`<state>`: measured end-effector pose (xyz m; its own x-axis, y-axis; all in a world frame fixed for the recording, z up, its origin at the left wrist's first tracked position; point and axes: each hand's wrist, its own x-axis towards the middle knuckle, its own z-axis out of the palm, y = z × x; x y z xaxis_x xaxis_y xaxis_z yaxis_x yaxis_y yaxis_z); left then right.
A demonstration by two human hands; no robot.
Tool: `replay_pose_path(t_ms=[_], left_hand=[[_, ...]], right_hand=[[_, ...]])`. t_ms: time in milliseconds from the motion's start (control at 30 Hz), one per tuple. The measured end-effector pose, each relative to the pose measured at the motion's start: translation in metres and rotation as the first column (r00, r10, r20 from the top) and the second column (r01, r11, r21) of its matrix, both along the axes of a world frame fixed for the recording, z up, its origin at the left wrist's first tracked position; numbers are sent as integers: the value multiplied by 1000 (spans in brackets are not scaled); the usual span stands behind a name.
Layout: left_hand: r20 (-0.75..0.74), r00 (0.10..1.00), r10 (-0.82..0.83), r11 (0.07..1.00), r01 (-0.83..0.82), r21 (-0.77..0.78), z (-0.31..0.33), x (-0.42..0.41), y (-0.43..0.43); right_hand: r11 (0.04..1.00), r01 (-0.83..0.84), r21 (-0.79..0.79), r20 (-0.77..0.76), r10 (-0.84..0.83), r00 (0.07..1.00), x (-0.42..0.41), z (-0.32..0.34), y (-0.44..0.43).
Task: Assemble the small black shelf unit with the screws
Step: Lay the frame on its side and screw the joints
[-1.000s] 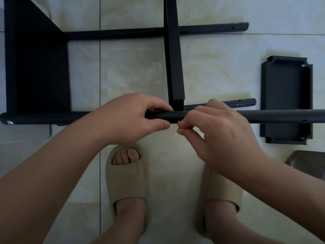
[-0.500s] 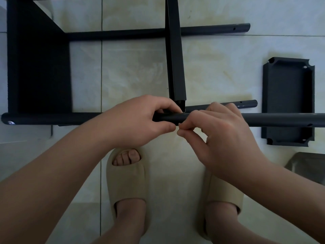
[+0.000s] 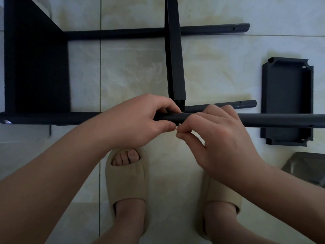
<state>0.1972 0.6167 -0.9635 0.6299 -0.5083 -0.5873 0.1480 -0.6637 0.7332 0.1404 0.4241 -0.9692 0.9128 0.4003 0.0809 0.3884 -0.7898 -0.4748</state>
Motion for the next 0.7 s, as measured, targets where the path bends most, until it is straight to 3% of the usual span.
replay_pose_path(t_ms=[333,700], left_hand=[[-11,1000,0,1000,0,13,-1,-3,1],[19,1000,12,999,-13,39,-1,-3,-1]], right_hand=[[999,-53,-2,-25,53,998,2,1,-3],[1000,9,27,-37,-8,999,1,1,-3]])
